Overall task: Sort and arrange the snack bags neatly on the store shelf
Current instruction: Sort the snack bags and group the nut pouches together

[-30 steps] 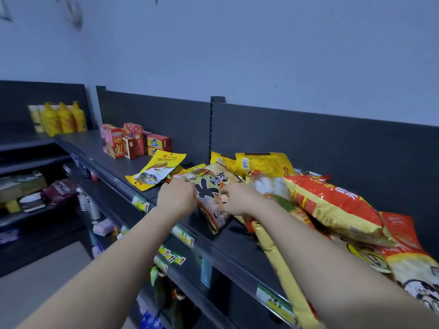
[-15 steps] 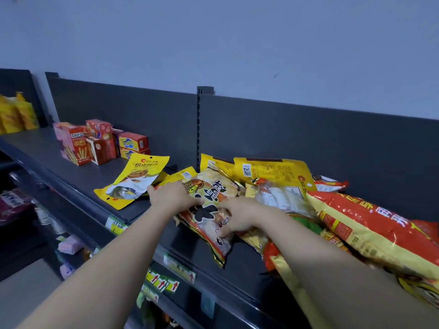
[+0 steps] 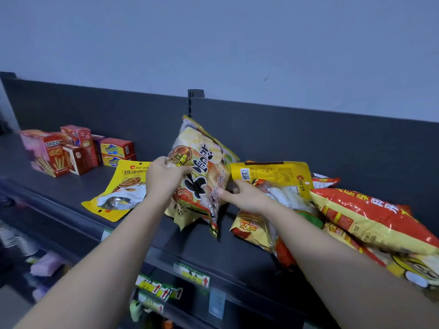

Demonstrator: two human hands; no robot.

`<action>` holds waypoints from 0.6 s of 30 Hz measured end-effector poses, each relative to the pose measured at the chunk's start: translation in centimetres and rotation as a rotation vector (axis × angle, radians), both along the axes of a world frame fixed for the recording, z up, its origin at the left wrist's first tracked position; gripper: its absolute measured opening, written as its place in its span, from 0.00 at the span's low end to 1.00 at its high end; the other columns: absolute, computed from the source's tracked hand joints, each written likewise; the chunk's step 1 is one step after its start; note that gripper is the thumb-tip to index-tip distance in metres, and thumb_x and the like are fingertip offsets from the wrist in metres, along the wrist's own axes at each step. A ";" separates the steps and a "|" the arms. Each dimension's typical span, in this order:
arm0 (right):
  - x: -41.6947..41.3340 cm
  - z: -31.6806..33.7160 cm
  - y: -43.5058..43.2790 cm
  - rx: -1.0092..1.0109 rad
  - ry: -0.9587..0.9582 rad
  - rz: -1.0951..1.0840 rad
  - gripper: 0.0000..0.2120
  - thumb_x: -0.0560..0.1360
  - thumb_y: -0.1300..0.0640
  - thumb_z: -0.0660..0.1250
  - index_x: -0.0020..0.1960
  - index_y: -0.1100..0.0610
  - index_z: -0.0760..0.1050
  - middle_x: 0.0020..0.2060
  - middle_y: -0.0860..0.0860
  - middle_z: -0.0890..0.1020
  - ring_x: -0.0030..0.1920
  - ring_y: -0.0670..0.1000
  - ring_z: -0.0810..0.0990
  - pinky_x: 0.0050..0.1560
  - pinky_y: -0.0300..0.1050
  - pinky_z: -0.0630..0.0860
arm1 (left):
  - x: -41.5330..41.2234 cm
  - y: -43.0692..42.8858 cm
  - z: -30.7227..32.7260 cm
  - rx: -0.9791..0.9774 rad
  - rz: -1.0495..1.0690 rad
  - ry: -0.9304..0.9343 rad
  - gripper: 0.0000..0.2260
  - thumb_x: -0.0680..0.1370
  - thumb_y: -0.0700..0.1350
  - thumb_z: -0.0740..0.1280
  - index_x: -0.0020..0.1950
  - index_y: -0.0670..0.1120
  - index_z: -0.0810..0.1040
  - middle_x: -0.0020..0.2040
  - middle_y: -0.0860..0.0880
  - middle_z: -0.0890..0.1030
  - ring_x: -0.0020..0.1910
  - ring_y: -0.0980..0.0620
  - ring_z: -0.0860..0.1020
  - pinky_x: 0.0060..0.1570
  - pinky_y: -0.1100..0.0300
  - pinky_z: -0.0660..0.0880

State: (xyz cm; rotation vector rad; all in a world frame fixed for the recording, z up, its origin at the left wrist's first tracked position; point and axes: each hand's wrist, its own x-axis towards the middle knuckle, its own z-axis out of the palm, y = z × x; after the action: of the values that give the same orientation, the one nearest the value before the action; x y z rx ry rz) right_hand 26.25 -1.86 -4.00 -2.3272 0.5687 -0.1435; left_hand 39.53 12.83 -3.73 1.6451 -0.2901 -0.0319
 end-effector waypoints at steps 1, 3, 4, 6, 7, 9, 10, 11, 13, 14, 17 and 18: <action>-0.1 0.2 0.3 0.022 -0.018 -0.024 0.38 0.76 0.37 0.63 0.77 0.58 0.58 0.73 0.53 0.68 0.71 0.55 0.68 0.65 0.46 0.66 | 0.0 0.3 0.3 -0.062 0.012 0.003 0.20 0.58 0.49 0.76 0.43 0.41 0.75 0.42 0.40 0.83 0.41 0.37 0.82 0.45 0.41 0.80; -0.1 0.5 0.8 0.106 -0.087 -0.067 0.37 0.76 0.37 0.63 0.76 0.58 0.59 0.70 0.53 0.71 0.68 0.54 0.71 0.60 0.44 0.67 | -0.4 0.8 1.2 -0.203 0.010 -0.001 0.18 0.58 0.50 0.76 0.41 0.44 0.75 0.46 0.38 0.83 0.46 0.35 0.82 0.48 0.36 0.78; -0.1 0.7 1.0 0.176 -0.139 -0.085 0.35 0.76 0.38 0.64 0.75 0.57 0.62 0.68 0.52 0.73 0.65 0.52 0.73 0.58 0.42 0.68 | -0.7 1.0 1.7 -0.275 -0.014 0.005 0.17 0.59 0.49 0.77 0.40 0.46 0.75 0.47 0.37 0.83 0.47 0.34 0.81 0.49 0.36 0.77; -0.2 1.2 1.5 0.326 -0.296 -0.133 0.28 0.75 0.39 0.67 0.69 0.52 0.68 0.62 0.48 0.77 0.59 0.49 0.77 0.58 0.41 0.71 | -1.6 1.1 2.8 -0.381 -0.082 0.015 0.14 0.61 0.47 0.77 0.42 0.47 0.77 0.49 0.36 0.83 0.49 0.33 0.81 0.51 0.35 0.77; -0.3 1.4 1.6 0.388 -0.388 -0.175 0.24 0.73 0.40 0.69 0.64 0.50 0.70 0.59 0.47 0.78 0.58 0.50 0.78 0.59 0.44 0.73 | -2.1 1.1 3.3 -0.412 -0.124 0.008 0.13 0.63 0.45 0.77 0.43 0.46 0.78 0.50 0.36 0.83 0.50 0.33 0.81 0.52 0.36 0.77; -0.8 1.5 1.2 0.450 -0.563 -0.266 0.22 0.70 0.43 0.73 0.60 0.48 0.71 0.57 0.47 0.81 0.57 0.51 0.80 0.62 0.52 0.76 | -3.0 0.6 3.8 -0.447 -0.203 -0.005 0.12 0.67 0.41 0.76 0.48 0.44 0.79 0.50 0.37 0.83 0.49 0.36 0.82 0.51 0.39 0.77; -1.3 1.7 1.0 0.437 -0.630 -0.304 0.23 0.70 0.46 0.73 0.61 0.50 0.72 0.56 0.47 0.81 0.56 0.51 0.81 0.62 0.52 0.76 | -3.6 0.2 3.9 -0.454 -0.238 -0.015 0.11 0.69 0.40 0.75 0.50 0.44 0.79 0.50 0.38 0.83 0.49 0.38 0.82 0.51 0.41 0.78; -2.1 1.9 0.8 0.404 -0.687 -0.339 0.23 0.72 0.48 0.73 0.64 0.51 0.71 0.57 0.47 0.81 0.57 0.50 0.80 0.62 0.51 0.76 | -4.1 -0.2 4.0 -0.453 -0.267 -0.032 0.11 0.71 0.40 0.75 0.50 0.44 0.79 0.49 0.41 0.84 0.48 0.41 0.82 0.51 0.43 0.78; -4.1 2.5 0.5 0.310 -0.776 -0.401 0.25 0.74 0.52 0.72 0.68 0.54 0.69 0.60 0.47 0.79 0.60 0.48 0.78 0.64 0.49 0.74 | -5.4 -1.2 3.9 -0.426 -0.314 -0.081 0.10 0.72 0.45 0.75 0.51 0.46 0.80 0.48 0.45 0.84 0.48 0.46 0.82 0.53 0.45 0.78; -5.4 2.8 0.3 0.256 -0.804 -0.438 0.25 0.75 0.53 0.71 0.69 0.54 0.68 0.61 0.47 0.78 0.61 0.47 0.77 0.64 0.47 0.72 | -6.0 -1.9 3.8 -0.403 -0.332 -0.103 0.11 0.71 0.48 0.75 0.51 0.48 0.80 0.49 0.46 0.84 0.50 0.46 0.82 0.55 0.45 0.77; -9.4 3.7 -0.7 0.115 -0.886 -0.540 0.25 0.75 0.56 0.70 0.70 0.54 0.67 0.62 0.46 0.77 0.61 0.45 0.75 0.64 0.43 0.70 | -8.7 -4.3 3.5 -0.354 -0.402 -0.170 0.12 0.75 0.51 0.71 0.56 0.49 0.78 0.51 0.51 0.82 0.52 0.50 0.80 0.60 0.45 0.74; -10.8 3.9 -1.1 0.088 -0.911 -0.575 0.25 0.75 0.56 0.70 0.70 0.54 0.67 0.62 0.46 0.77 0.61 0.45 0.75 0.65 0.43 0.70 | -9.8 -5.2 3.6 -0.343 -0.429 -0.186 0.13 0.77 0.50 0.69 0.60 0.48 0.77 0.53 0.52 0.82 0.54 0.52 0.79 0.61 0.46 0.74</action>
State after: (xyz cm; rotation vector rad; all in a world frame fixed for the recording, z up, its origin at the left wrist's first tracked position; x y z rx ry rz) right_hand 15.48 -2.95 -0.14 -1.6856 0.7034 -1.3216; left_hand 29.71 7.59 -0.18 1.2242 -0.7463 -0.1457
